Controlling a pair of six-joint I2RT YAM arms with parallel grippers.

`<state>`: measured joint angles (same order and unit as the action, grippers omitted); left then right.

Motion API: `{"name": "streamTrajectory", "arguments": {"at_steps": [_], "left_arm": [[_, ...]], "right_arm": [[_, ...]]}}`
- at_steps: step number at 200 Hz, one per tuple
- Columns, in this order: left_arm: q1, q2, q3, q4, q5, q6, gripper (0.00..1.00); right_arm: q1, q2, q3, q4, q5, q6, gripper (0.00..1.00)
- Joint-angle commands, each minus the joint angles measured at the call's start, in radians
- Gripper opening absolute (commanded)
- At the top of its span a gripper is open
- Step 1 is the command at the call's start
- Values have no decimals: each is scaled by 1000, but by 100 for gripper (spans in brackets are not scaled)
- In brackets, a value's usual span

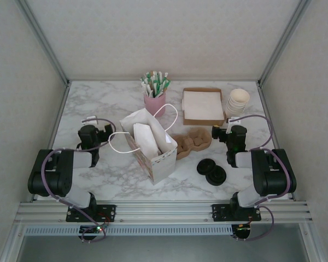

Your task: Pack the takeout coffee

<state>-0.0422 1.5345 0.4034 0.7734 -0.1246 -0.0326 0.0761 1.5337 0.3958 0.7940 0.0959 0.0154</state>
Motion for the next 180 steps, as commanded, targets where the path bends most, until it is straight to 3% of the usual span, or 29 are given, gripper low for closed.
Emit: {"name": "streamTrajectory", "arguments": {"at_steps": [1, 180], "left_arm": [[-7, 6, -3, 81, -18, 17, 100], [-10, 3, -3, 74, -21, 17, 100]], "right_arm": [[-6, 6, -5, 37, 8, 10, 99], [-1, 8, 1, 31, 18, 7, 99]]}}
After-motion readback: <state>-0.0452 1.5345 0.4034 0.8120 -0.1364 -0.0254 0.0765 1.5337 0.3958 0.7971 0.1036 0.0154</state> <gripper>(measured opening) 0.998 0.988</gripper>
